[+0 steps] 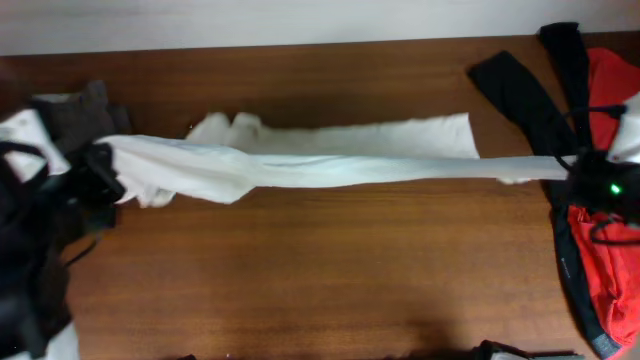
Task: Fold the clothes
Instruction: 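Lift the T-shirt by its hem with both grippers and flip it upward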
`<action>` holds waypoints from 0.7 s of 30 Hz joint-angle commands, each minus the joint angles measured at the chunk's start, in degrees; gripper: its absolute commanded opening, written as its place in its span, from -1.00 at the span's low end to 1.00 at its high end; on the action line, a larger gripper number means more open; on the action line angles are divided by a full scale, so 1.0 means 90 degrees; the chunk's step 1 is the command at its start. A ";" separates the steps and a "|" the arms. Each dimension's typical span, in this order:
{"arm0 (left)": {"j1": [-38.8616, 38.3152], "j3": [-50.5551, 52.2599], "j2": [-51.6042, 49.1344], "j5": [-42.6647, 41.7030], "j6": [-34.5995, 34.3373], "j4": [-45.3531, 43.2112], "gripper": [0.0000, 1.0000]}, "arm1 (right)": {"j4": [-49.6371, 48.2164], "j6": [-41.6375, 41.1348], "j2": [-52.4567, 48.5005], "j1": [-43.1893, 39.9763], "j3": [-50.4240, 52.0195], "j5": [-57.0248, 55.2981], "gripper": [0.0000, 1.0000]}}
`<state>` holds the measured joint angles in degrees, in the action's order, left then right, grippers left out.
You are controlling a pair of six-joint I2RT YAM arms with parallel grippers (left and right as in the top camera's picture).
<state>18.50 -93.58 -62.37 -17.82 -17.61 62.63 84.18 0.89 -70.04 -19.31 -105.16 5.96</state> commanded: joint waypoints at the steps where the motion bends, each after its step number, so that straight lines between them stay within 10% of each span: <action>1: 0.0306 -0.1032 0.0187 -0.0095 0.0262 0.0228 -0.99 | -0.0066 0.0044 0.0316 0.0017 -0.0784 -0.0083 -0.93; 21: -0.0291 -0.1685 -0.2956 -0.0546 0.1001 0.0185 -0.99 | -0.0197 0.0024 -0.2506 0.0027 -0.1989 0.0384 -0.93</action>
<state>18.44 -108.81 -81.84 -22.50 -12.73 66.85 83.05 0.93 -86.46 -19.18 -123.52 8.60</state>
